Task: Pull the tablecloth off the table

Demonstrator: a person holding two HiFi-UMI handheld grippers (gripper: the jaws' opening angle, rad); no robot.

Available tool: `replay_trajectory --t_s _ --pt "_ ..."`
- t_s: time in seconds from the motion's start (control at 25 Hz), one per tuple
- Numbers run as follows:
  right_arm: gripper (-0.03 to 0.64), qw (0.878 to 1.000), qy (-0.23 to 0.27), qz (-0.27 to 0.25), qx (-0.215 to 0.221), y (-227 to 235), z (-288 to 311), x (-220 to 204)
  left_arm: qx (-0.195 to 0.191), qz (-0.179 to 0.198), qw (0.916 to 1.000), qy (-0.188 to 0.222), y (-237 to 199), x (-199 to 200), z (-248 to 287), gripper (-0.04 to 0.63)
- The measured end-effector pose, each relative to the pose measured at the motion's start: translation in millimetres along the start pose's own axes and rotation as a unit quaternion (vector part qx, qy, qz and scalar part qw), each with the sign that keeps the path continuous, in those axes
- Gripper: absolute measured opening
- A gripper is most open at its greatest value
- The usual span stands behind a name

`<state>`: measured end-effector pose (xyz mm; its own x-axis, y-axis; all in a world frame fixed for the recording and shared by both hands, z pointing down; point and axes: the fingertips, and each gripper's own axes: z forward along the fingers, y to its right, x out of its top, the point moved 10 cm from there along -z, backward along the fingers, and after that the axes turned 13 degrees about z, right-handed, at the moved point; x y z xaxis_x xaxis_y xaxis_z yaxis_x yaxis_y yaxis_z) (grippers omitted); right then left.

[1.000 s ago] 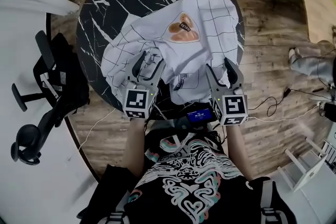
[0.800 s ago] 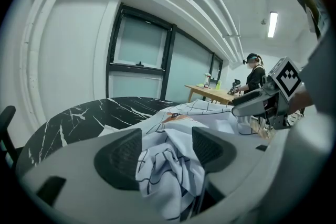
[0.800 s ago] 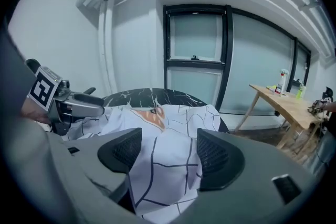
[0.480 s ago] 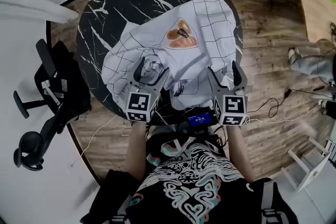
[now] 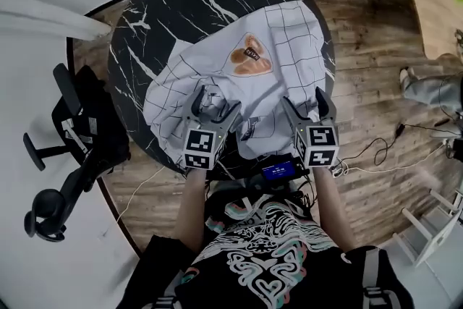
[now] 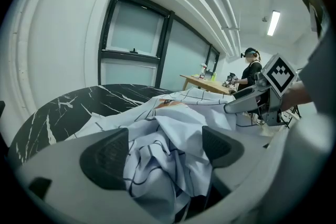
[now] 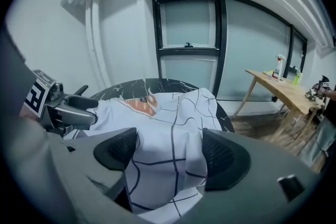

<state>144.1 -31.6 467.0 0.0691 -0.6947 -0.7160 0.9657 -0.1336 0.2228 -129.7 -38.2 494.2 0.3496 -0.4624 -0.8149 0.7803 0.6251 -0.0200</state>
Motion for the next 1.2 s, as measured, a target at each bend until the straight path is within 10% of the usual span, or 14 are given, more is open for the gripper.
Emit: replay_trajectory --t_s 1.2 --pt "0.373 0.996 -0.068 0.030 0.041 4.1 47.1 -19.4 -0.020 -0.025 0.9986 -0.041 -4.0 -12.6 25.6 0.436"
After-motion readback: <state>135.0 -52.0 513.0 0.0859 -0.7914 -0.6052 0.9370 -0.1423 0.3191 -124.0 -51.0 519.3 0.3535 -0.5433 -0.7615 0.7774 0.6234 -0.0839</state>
